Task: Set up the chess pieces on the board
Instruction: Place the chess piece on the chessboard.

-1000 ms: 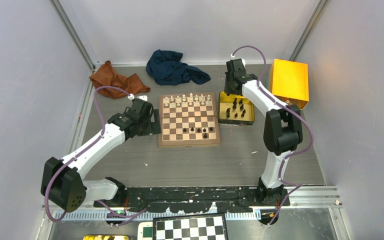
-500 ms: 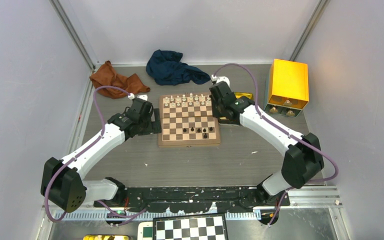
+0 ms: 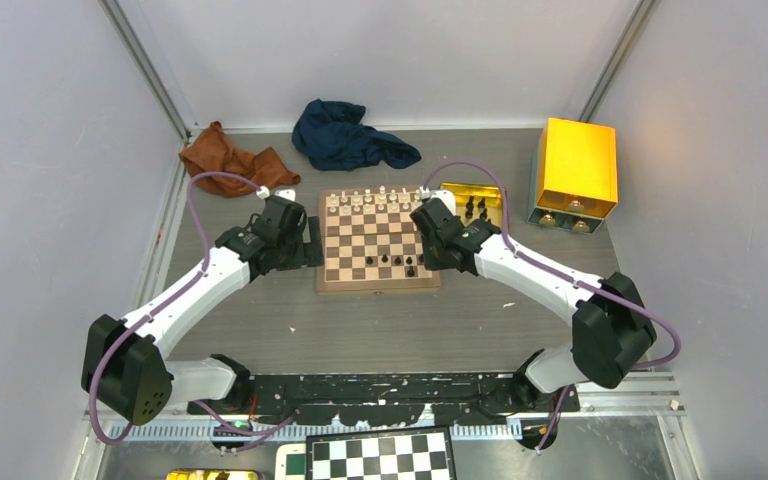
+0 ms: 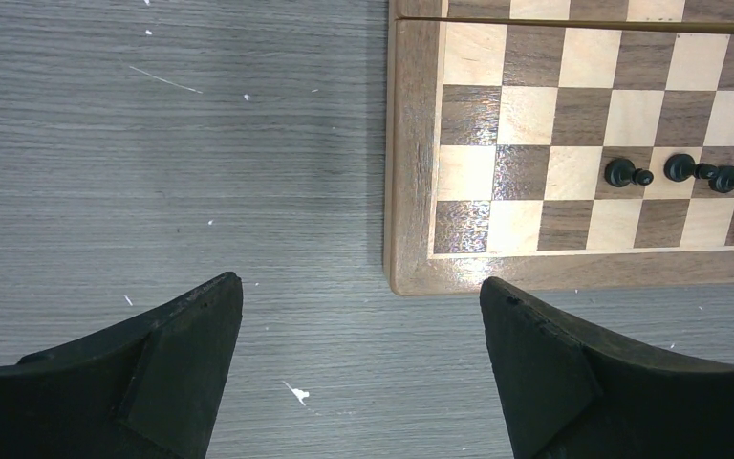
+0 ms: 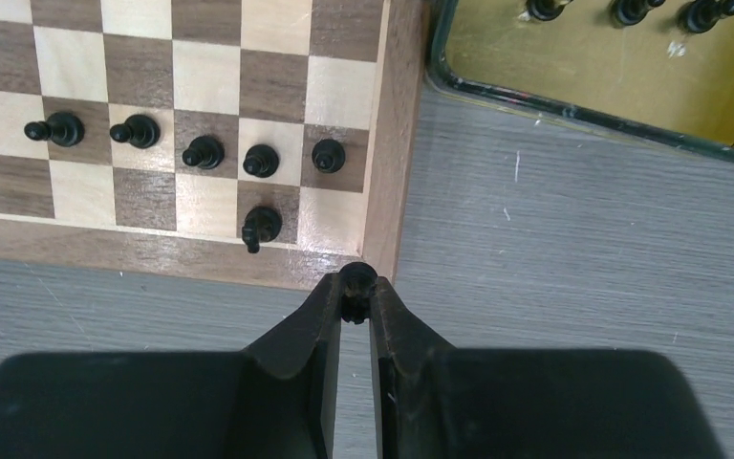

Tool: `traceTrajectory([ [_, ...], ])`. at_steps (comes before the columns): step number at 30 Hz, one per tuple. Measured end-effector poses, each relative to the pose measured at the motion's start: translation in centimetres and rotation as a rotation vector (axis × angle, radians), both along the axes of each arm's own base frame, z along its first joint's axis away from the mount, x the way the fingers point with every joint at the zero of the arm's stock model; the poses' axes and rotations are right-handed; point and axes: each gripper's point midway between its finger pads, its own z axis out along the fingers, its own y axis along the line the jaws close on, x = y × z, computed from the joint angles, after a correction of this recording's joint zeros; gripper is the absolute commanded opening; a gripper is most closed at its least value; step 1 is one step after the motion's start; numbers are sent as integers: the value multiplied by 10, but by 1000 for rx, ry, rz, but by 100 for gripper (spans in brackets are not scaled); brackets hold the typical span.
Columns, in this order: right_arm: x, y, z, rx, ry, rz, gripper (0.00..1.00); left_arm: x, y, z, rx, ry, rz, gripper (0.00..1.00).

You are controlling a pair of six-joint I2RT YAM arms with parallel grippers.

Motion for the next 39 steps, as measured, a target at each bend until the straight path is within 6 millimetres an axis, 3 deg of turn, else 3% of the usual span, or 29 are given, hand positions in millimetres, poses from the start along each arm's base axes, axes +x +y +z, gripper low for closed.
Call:
traceTrajectory([
  [8,1,7,-9,14,-4,-1,1,0,0,0,0,0,0,95],
  [19,6,14,-37,0,31,4,1,0,0,0,0,0,0,95],
  [31,9,19,-45,1,40,11,1,0,0,0,0,0,0,94],
  [39,12,21,-46,5,36,15,17,0,0,0,0,0,0,95],
])
